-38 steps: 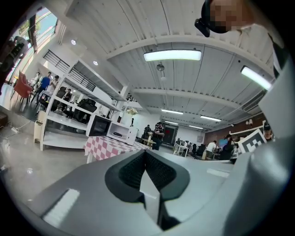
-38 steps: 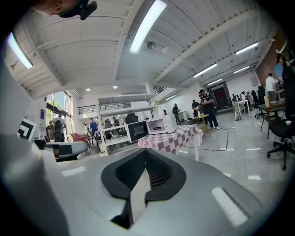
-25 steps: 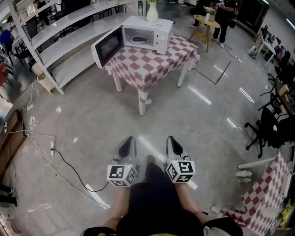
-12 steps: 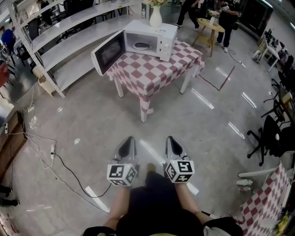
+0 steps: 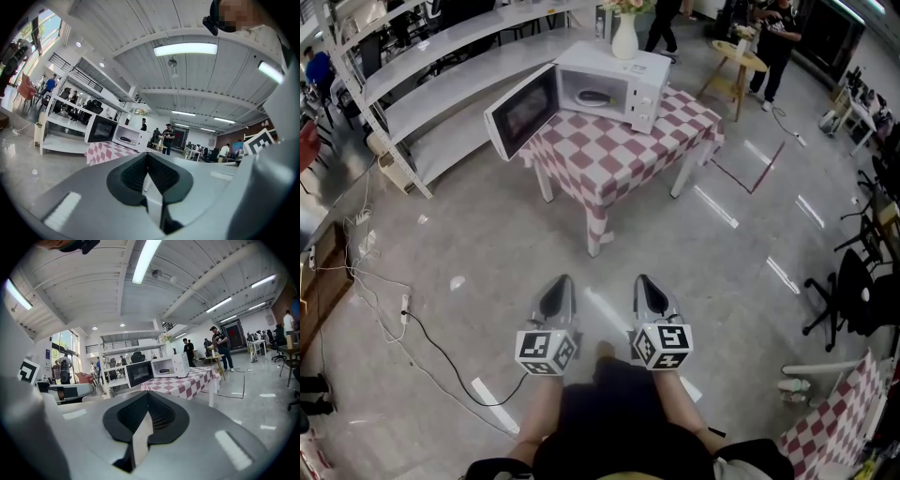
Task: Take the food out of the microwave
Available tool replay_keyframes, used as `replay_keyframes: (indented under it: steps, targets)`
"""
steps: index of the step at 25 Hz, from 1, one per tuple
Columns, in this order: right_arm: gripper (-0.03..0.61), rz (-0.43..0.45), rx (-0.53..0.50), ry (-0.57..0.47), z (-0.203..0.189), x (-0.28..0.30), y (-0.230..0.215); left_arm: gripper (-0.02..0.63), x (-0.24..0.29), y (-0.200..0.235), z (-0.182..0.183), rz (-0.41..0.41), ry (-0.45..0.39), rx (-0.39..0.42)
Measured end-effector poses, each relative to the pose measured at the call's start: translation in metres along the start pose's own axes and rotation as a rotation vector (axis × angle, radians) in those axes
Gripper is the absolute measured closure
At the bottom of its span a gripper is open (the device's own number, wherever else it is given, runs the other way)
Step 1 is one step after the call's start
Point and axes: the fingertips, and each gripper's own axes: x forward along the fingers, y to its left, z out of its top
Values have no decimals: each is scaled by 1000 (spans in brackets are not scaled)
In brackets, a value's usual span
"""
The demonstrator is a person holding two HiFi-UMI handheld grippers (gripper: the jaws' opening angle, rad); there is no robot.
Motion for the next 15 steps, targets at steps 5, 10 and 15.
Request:
replay_keyframes:
  steps: [5,10,15]
  targets:
    - [578,36,-19,9,2,29,-3,606,23,12,-2,24,-13,-12]
    - [577,53,-30,3,9,52,-11,606,42,19,-2,38,-27,-24]
    - [577,74,-37,7,15,66,-17,606,57,20,1,46,-42,-26]
